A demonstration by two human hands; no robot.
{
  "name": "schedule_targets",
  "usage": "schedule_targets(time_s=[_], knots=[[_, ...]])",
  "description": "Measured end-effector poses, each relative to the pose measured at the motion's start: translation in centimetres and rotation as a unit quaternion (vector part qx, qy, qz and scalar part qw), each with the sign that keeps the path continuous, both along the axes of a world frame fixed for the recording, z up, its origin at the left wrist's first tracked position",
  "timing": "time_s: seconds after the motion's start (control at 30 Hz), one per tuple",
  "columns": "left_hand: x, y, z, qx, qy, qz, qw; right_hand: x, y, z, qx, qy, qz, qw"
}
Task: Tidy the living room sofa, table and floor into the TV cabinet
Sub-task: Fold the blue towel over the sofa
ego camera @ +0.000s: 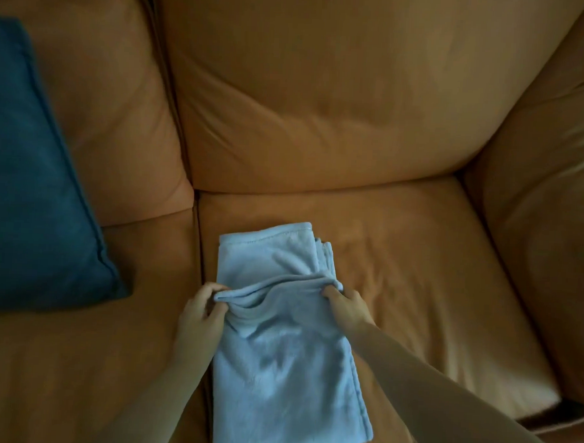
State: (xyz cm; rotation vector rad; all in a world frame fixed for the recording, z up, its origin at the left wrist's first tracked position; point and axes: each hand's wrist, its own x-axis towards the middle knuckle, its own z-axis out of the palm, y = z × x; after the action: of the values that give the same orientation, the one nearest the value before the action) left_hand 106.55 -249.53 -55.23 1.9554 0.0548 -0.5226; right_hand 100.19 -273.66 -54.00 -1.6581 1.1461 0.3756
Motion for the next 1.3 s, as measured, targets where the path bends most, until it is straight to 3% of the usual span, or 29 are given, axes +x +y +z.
schedule_targets(time_s=[0.07,0.23,0.3,0.47,0.7,0.83,1.0,1.2,1.3], knots=[[0.5,-1.0,-1.5,-0.013,0.015,0.017,1.000,0.2,-0.1,-1.3,0.017,-0.030,-0.004,0.999],[2.6,-4.3,-3.2,-0.074,0.197,0.082,0.974,1.5,-0.2,-2.3,0.046,-0.114,0.084,0.989],[2.9,-4.6,-4.0,-0.064,0.223,0.085,0.969,2.4,-0.5,-2.5,0.033,-0.126,0.097,0.987],[3.5,-3.7,-5.0,-0.056,0.203,0.157,0.965,4.1,-1.1,-2.8,-0.026,-0.172,0.020,0.984],[6.2,-4.6,-2.8,0.048,-0.016,0.118,0.992,6.2,-2.4,-2.3,-0.167,-0.126,0.006,0.978],[9.3,-5.6,-2.9,0.079,-0.057,0.148,0.984,8.2,-2.5,-2.5,-0.172,-0.100,-0.006,0.980],[10.2,-5.6,-2.8,0.097,0.029,0.147,0.984,7.8,-1.7,-1.8,-0.040,-0.063,-0.044,0.996],[0.6,-0.5,-3.5,0.120,0.079,0.093,0.985,-0.9,-0.4,-2.5,-0.029,-0.130,0.045,0.990],[-4.0,0.5,-3.2,0.133,0.119,0.103,0.978,-5.6,1.1,-2.6,-0.064,-0.092,0.039,0.993]])
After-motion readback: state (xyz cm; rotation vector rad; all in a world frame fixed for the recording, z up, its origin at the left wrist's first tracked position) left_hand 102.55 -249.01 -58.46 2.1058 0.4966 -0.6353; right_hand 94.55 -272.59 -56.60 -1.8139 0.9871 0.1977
